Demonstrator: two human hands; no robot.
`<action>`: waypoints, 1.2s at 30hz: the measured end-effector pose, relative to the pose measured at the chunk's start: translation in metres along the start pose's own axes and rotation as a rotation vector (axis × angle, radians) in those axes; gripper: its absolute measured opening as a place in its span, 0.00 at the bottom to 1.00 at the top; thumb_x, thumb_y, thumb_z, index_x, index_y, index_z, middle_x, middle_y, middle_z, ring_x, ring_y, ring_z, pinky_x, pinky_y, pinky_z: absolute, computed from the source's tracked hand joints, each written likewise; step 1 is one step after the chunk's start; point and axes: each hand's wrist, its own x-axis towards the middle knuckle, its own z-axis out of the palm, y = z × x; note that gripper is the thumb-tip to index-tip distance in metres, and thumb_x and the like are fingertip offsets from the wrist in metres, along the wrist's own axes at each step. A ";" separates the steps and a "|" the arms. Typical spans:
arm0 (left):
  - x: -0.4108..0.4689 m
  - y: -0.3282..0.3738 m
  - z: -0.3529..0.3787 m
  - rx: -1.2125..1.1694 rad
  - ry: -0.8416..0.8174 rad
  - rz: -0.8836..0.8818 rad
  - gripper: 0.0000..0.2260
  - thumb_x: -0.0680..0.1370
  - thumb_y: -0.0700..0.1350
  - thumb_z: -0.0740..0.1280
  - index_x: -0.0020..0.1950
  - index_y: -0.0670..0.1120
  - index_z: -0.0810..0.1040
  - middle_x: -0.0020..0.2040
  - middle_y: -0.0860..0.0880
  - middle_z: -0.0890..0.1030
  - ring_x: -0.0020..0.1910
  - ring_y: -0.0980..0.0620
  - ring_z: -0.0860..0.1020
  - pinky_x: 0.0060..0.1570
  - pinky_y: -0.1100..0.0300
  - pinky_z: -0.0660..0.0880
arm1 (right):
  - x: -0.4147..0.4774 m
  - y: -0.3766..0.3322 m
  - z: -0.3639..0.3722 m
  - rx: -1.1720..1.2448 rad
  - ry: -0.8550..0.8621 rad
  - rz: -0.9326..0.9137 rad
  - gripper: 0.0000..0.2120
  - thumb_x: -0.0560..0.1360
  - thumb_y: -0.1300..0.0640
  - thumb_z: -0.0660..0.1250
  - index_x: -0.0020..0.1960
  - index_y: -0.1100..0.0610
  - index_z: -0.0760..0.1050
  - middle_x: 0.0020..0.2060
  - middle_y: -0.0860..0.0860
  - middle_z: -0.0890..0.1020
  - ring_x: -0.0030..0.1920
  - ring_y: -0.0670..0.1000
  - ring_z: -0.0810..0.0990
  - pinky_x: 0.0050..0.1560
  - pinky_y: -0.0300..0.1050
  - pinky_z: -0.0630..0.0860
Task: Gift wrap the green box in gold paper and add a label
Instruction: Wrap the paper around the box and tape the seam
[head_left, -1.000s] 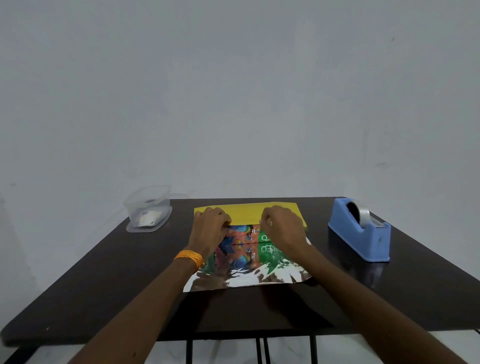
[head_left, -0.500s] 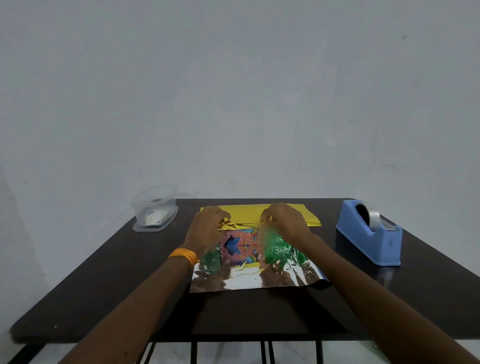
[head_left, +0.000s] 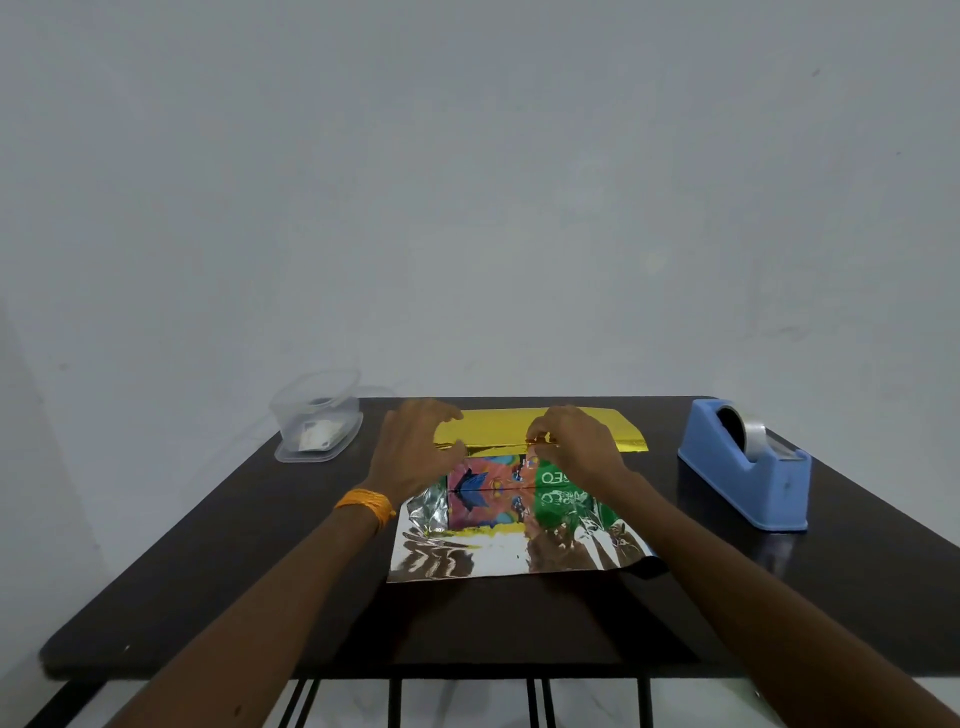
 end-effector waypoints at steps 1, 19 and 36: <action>0.003 0.007 0.004 0.053 -0.034 0.048 0.19 0.71 0.56 0.70 0.60 0.52 0.80 0.58 0.53 0.80 0.60 0.50 0.74 0.60 0.47 0.69 | 0.000 -0.001 0.000 -0.006 -0.004 0.004 0.08 0.76 0.51 0.71 0.55 0.49 0.82 0.50 0.47 0.80 0.56 0.50 0.76 0.46 0.46 0.72; 0.012 0.017 0.034 0.311 -0.178 0.164 0.11 0.74 0.49 0.73 0.55 0.53 0.78 0.54 0.52 0.78 0.56 0.48 0.74 0.51 0.52 0.68 | -0.043 -0.034 0.016 0.009 -0.254 -0.026 0.10 0.76 0.53 0.70 0.57 0.49 0.83 0.55 0.48 0.85 0.56 0.52 0.81 0.52 0.44 0.75; 0.010 0.013 0.038 0.281 -0.148 0.166 0.12 0.73 0.47 0.73 0.56 0.51 0.79 0.54 0.50 0.77 0.57 0.47 0.74 0.52 0.52 0.68 | -0.034 -0.029 0.007 0.002 -0.123 -0.020 0.08 0.76 0.55 0.67 0.54 0.49 0.83 0.50 0.48 0.84 0.52 0.51 0.80 0.46 0.43 0.74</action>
